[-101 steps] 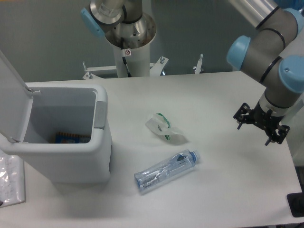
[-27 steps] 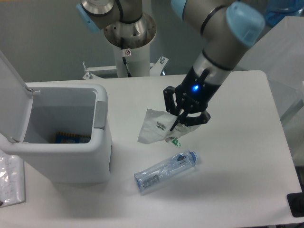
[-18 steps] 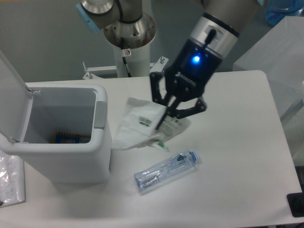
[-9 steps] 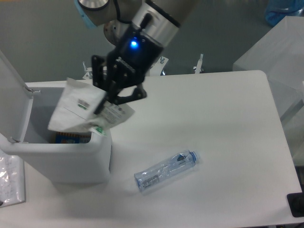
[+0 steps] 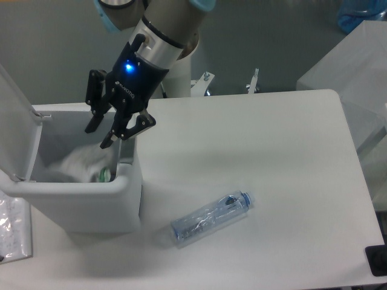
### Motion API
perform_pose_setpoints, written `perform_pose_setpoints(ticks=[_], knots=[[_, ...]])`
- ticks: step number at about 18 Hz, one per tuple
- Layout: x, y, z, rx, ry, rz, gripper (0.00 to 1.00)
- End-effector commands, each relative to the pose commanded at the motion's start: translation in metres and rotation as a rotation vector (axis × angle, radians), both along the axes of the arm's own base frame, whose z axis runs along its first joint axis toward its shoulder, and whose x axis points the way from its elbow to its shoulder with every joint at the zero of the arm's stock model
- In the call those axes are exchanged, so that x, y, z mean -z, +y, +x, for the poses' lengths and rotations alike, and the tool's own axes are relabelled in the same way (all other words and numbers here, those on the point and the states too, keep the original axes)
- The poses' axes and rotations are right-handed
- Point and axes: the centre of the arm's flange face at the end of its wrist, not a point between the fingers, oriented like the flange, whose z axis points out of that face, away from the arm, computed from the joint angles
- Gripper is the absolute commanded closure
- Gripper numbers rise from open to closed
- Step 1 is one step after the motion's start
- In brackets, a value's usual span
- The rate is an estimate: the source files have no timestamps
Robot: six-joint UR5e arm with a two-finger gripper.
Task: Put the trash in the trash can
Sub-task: 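Carry the wrapper over the white bin and open the gripper, then move the gripper to the clear plastic bottle and lower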
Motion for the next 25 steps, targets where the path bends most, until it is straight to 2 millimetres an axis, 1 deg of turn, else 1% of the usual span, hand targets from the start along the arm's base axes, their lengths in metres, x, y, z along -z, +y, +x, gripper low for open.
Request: perform_pose_setpoints(ticks=[1,2,3,5,7,8,10,12,14,15,17,19,21,24,25], knots=[[-0.002,0.002,-0.003,-0.003,0.008,0.006,0.00],[-0.007,0.000,-0.012,-0.019,0.021,0.020,0.00],[-0.010,-0.002,-0.027,-0.041,0.030,0.031,0.00],[0.004,-0.005,-0.072,-0.095,0.014,0.020,0.00],[0.028,-0.010,-0.113,-0.138,-0.006,-0.005,0.00],[0.039,-0.015,-0.133,-0.163,-0.009,-0.009,0.00],[0.072,-0.018,-0.170,-0.197,-0.017,-0.017,0.00],[0.099,-0.021,-0.198,-0.225,-0.022,-0.024,0.00],[0.136,-0.022,-0.218,-0.237,-0.025,-0.083,0.00],[0.157,-0.021,-0.225,-0.235,-0.006,-0.133,0.00],[0.192,-0.019,-0.233,-0.236,0.019,-0.235,0.00],[0.220,-0.006,-0.225,-0.210,0.032,-0.312,0.00],[0.240,0.006,-0.213,-0.183,0.041,-0.373,0.00],[0.255,0.022,-0.190,-0.138,0.054,-0.421,0.00],[0.266,0.024,-0.185,-0.129,0.051,-0.443,0.00]])
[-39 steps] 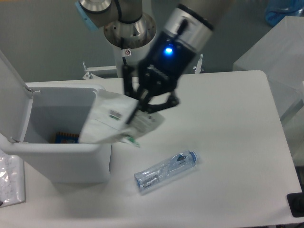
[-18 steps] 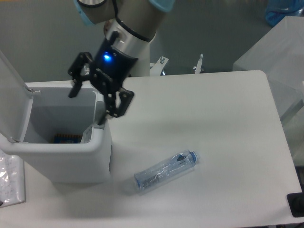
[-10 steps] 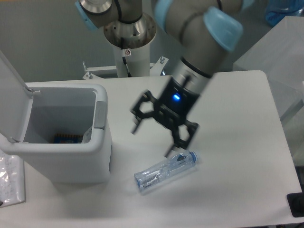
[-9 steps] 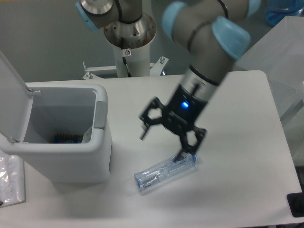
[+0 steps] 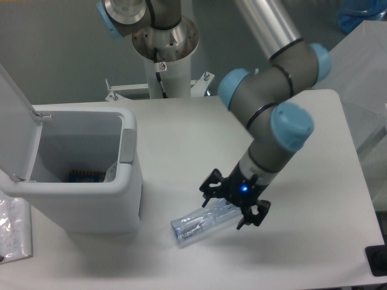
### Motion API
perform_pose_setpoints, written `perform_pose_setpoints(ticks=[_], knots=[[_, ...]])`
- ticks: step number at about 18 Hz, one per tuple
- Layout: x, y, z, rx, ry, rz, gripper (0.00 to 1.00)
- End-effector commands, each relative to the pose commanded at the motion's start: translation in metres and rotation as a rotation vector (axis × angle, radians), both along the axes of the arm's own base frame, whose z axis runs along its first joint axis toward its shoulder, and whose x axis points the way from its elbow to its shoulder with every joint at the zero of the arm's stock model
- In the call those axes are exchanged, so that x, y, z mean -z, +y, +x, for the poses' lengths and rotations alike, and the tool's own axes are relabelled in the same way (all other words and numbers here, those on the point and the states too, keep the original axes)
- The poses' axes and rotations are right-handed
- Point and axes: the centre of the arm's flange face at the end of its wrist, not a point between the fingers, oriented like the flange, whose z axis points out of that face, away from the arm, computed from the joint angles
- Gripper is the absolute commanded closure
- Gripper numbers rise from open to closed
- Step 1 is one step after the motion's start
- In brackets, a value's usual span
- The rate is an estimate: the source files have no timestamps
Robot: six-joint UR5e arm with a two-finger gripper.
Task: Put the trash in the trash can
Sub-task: 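Move the gripper to the clear plastic bottle and lower, then rotate the gripper and close it around the bottle's cap end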
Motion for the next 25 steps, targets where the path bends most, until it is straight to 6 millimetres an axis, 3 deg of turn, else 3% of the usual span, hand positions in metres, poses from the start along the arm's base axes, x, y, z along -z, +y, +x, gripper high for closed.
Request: perform_pose_setpoints(ticks=[5,15,23,25], knots=[[0.033,0.013,0.017,0.041,0.013,-0.097,0.00],[0.058,0.035,0.024,0.053,0.026,-0.105,0.00],[0.081,0.054,0.045,0.051,0.072,-0.182,0.00],[0.081,0.056,0.044,0.036,0.084,-0.173,0.24]])
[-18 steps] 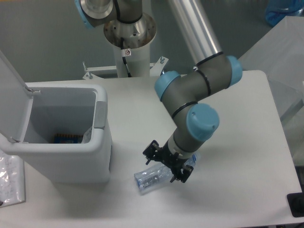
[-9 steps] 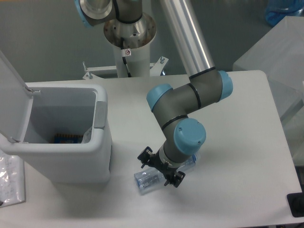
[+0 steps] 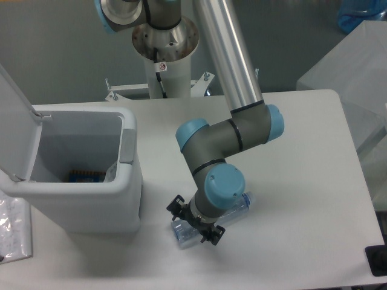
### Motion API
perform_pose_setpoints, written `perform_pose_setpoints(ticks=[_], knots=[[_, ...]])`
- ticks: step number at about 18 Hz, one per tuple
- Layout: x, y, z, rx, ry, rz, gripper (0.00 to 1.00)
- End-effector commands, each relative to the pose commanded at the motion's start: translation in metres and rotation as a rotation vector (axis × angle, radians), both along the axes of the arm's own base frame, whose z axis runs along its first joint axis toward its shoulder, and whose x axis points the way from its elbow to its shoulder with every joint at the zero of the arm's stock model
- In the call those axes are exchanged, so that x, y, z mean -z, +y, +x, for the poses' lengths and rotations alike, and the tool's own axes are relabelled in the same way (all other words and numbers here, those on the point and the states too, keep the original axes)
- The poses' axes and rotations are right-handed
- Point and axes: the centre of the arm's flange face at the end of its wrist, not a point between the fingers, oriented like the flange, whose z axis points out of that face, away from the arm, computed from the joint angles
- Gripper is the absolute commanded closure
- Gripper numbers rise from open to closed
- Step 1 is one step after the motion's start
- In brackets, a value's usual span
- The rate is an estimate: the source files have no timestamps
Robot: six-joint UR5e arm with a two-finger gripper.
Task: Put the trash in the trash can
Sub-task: 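Rotate the gripper and close it around the bottle's cap end, then lift the bottle off the table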
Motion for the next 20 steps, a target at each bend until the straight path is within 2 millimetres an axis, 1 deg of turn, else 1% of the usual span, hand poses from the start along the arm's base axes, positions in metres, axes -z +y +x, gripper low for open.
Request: perform_pose_setpoints(ticks=[1,2,3,6,8,11,13,15,16,20], knots=[[-0.001,0.001,-0.001,-0.005,0.003,0.003,0.35],[-0.002,0.001,-0.001,-0.005,0.006,0.006,0.41],[-0.003,0.002,-0.003,-0.006,0.008,0.008,0.44],[-0.009,0.007,-0.009,-0.008,0.020,0.019,0.51],[-0.012,0.009,-0.010,-0.008,0.025,0.026,0.52],[-0.020,0.006,-0.018,-0.017,0.033,0.036,0.52],[-0.035,0.003,-0.033,-0.035,0.052,0.060,0.52],[-0.057,0.000,-0.052,-0.056,0.076,0.097,0.52],[-0.076,-0.001,-0.060,-0.066,0.088,0.132,0.52],[-0.141,-0.018,-0.089,-0.129,0.057,0.315,0.52]])
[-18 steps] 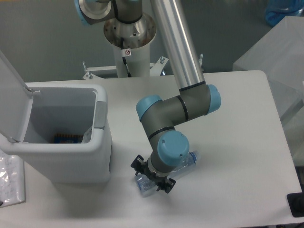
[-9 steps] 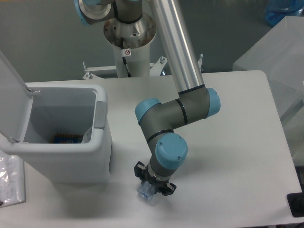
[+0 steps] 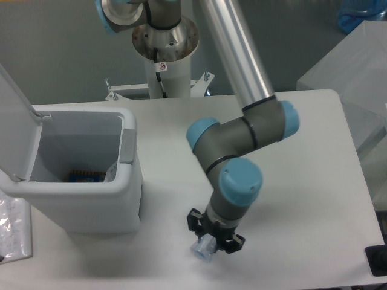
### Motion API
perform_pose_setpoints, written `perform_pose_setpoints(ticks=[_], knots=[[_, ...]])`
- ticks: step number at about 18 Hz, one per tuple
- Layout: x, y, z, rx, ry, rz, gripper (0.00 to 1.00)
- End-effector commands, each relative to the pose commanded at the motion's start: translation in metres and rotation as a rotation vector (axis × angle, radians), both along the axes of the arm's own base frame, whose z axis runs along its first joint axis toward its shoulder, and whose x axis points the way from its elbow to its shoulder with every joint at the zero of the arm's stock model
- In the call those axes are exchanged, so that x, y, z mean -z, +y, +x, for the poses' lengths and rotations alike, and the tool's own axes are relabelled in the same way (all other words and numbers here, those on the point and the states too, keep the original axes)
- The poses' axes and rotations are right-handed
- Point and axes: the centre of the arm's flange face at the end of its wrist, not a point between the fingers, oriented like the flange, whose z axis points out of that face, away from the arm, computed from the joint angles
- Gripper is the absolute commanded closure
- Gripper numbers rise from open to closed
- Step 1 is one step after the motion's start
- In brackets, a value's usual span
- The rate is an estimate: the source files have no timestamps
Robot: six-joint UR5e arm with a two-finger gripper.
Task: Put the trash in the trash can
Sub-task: 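Lift the bottle off the table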
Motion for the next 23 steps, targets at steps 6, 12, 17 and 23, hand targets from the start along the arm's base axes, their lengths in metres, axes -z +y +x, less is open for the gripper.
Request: perform_pose_setpoints(ticks=[6,12,17,23], knots=[[-0.111,-0.030,-0.033,-0.042,-0.051,0.326,0.52],[-0.208,-0.046,-0.024,-0.080,-0.158,0.595,0.52],[-0.276,-0.056,0.007,-0.066,-0.166,0.694,0.52],[-0.309,-0.042,0.061,0.044,-0.268,0.783,0.52]])
